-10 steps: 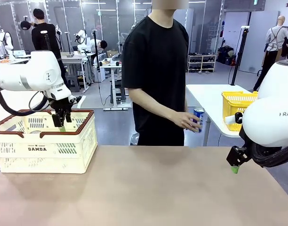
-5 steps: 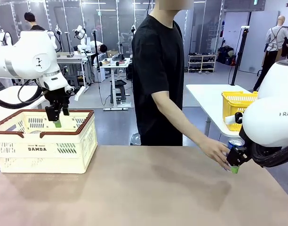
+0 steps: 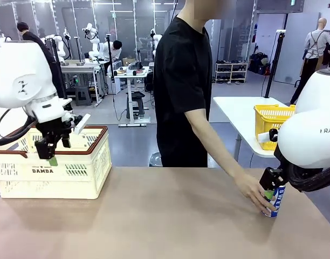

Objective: Place the drinks into the Shopping basket.
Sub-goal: Pick up one drink and place it into the Shopping basket.

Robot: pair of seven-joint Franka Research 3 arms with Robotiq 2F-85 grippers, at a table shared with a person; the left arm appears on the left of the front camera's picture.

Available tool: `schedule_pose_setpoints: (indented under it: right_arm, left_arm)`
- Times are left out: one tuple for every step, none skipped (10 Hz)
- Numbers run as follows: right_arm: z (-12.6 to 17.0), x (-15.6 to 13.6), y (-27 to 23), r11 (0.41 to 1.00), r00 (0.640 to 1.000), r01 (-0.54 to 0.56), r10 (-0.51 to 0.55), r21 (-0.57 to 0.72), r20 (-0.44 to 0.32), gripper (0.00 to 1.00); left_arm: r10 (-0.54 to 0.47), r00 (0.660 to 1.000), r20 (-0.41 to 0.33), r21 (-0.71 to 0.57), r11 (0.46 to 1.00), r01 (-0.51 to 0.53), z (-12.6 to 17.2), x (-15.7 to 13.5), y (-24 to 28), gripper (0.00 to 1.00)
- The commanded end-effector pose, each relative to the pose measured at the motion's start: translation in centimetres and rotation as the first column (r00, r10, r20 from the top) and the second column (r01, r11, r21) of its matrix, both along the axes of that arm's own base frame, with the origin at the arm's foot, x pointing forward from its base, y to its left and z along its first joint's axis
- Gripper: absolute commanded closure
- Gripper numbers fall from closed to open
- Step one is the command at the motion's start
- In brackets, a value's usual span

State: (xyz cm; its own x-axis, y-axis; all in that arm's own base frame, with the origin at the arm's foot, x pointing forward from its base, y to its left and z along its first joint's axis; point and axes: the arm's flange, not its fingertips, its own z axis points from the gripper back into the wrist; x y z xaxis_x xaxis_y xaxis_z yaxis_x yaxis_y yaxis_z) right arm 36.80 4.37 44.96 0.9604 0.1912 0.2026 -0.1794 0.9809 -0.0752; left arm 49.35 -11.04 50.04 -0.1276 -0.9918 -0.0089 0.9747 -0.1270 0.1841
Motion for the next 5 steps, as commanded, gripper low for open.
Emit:
schedule_pose_setpoints:
  right_arm:
    - [0.1,0.0,-0.1,1.0,1.0,-0.004,0.004,-0.003,0.002,0.0]
    - [0.1,0.0,-0.1,1.0,1.0,-0.004,0.004,-0.003,0.002,0.0]
    - [0.1,0.0,-0.1,1.0,1.0,-0.004,0.004,-0.003,0.002,0.0]
    - [0.1,0.0,-0.1,1.0,1.0,-0.004,0.004,-0.003,0.002,0.0]
    - [0.1,0.0,-0.1,1.0,1.0,-0.004,0.004,-0.003,0.002,0.0]
  left_arm:
    - [-0.027,0.998,0.057,-0.05,0.998,0.029,-1.4,-3.7,1.2,0.0]
    - [-0.002,0.999,0.051,-0.073,0.997,0.006,-1.8,-4.7,1.8,0.0]
    - [0.037,0.999,0.038,-0.107,0.994,-0.033,-2.4,-5.2,2.4,0.0]
    - [0.06,0.998,0.015,-0.117,0.991,-0.058,-2.9,-5.2,3.1,0.0]
    - [0.038,0.999,0.007,-0.13,0.991,-0.037,-3.3,-4.7,3.3,0.0]
